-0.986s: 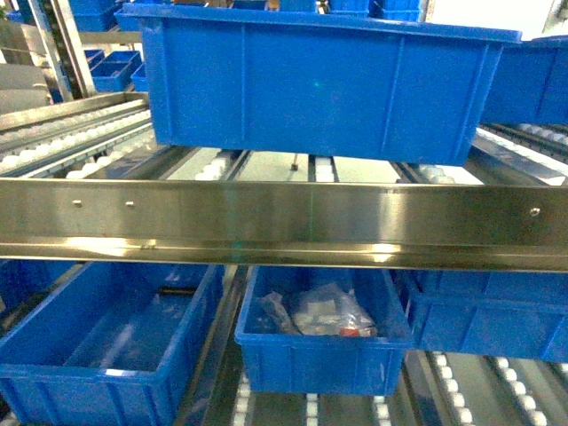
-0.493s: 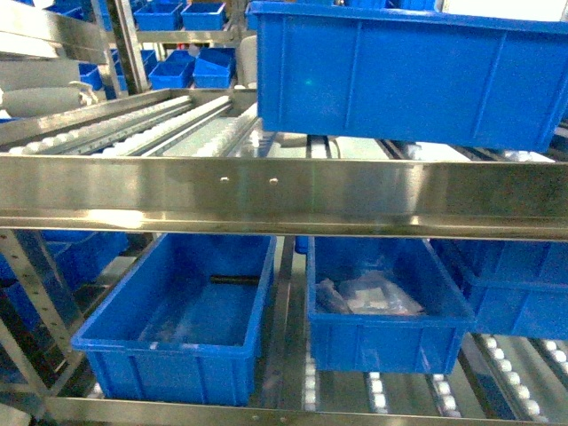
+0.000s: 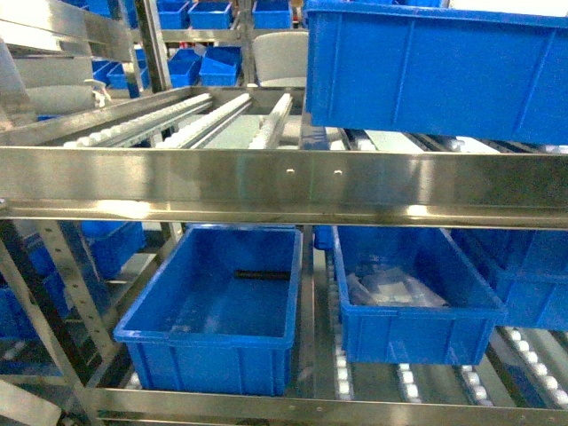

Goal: Move flower gift bag to table near conveyor

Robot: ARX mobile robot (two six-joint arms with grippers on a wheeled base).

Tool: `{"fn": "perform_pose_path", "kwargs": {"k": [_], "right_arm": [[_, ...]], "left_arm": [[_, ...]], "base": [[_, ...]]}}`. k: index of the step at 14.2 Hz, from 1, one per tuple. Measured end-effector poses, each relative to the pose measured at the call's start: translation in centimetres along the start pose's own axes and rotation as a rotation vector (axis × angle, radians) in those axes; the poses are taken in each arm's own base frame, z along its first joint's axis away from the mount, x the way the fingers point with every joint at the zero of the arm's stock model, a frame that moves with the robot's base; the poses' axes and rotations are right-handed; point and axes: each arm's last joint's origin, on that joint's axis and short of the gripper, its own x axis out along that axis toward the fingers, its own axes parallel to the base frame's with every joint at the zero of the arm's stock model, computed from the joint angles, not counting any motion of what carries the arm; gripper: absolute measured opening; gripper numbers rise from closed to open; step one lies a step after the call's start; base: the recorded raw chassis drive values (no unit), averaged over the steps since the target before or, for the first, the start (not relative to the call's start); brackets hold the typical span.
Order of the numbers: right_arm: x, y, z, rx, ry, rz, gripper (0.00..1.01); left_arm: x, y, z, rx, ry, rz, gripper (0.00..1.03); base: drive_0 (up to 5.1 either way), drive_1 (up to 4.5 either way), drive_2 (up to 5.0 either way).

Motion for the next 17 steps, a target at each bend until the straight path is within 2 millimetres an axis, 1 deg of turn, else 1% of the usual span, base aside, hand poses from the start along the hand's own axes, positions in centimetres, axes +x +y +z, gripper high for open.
{"fn": "perform_pose_path", "kwargs": {"k": [17], "right_arm": [[-0.01,0.00,0.00,0.000,0.000,0.000,0.02]], "left_arm": [[0.01,0.00,-0.02,0.000,0.002,0.000,0.02]], "base": [[-4.7,0.87,3.8]]}}
